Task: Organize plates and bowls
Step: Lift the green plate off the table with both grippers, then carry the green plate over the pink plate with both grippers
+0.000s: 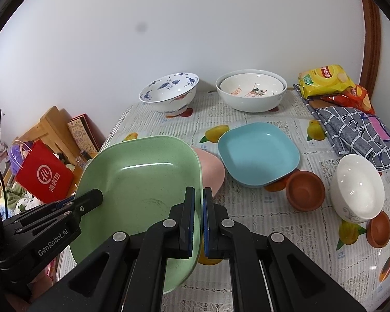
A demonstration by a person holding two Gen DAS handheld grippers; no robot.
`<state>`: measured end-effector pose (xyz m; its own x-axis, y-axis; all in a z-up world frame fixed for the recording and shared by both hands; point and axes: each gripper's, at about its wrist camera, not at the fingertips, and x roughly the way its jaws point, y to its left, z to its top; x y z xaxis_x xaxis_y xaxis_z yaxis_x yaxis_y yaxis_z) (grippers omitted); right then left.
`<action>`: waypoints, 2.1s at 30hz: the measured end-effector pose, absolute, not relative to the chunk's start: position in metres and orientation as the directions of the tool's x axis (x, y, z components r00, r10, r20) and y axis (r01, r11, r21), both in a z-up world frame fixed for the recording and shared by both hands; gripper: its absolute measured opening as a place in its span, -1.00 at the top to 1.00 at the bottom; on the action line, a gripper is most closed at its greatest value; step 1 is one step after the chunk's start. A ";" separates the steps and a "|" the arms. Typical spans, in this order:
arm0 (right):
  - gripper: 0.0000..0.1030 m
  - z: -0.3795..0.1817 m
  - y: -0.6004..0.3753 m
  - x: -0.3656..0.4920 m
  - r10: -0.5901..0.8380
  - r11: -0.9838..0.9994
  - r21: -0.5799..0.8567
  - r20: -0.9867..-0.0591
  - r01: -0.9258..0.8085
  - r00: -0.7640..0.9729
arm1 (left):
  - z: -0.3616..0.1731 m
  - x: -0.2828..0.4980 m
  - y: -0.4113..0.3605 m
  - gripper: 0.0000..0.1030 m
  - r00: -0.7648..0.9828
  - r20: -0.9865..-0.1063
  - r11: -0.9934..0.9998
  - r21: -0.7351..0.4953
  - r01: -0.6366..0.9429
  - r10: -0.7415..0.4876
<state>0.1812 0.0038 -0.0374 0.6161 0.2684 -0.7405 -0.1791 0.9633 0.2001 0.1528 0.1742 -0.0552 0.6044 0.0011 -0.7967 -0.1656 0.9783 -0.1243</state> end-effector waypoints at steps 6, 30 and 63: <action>0.89 -0.045 0.009 0.186 0.263 0.964 0.190 -0.751 -0.184 0.605 | -0.062 0.157 0.179 0.79 0.591 -0.807 0.977 -0.131 -0.171 -0.005; 0.89 -0.082 0.026 0.208 0.262 0.963 0.180 -0.798 -0.201 0.543 | -0.098 0.173 0.197 0.79 0.528 -0.850 0.968 -0.135 -0.213 -0.002; 0.88 -0.118 0.043 0.268 0.261 0.958 0.157 -0.828 -0.241 0.496 | -0.129 0.215 0.207 0.79 0.473 -0.881 0.958 -0.123 -0.260 0.015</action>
